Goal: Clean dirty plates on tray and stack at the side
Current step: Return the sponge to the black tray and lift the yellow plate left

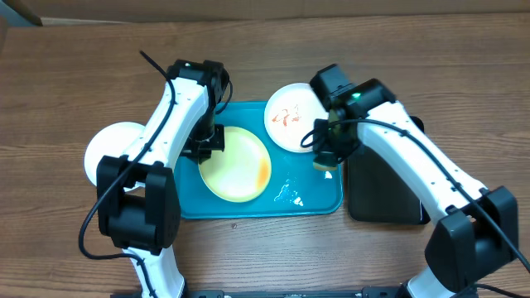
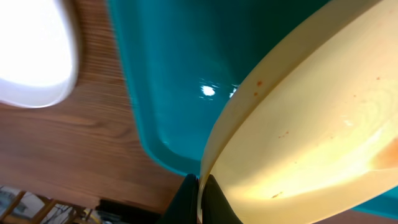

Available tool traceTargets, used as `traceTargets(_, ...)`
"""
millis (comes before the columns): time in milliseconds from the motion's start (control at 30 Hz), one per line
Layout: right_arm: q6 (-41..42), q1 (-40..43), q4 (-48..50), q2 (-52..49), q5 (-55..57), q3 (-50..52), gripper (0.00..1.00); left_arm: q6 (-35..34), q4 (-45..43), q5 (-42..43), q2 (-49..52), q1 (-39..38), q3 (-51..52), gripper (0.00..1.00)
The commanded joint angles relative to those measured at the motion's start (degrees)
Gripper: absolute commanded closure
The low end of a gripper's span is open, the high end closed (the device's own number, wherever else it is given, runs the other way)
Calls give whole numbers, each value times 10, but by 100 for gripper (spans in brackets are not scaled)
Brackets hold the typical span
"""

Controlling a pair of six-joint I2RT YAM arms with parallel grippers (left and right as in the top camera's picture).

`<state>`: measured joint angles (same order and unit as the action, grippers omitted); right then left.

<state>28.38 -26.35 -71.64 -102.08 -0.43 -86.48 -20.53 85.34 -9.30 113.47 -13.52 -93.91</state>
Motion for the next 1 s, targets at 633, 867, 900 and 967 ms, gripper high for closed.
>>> traceTargets(633, -164, 239, 0, 24, -120, 52, 96, -124, -19, -285, -148, -60, -43, 96)
traceTargets(867, -220, 272, -1, 24, -143, 78, 96, -129, -38, -379, -148, -139, -43, 96)
traceTargets(900, -226, 272, 0, 24, -143, 82, 96, -129, -38, -391, -148, -149, -43, 96)
traceTargets(967, -229, 272, 4, 24, -143, 94, 96, -129, -38, -414, -148, -170, -43, 96)
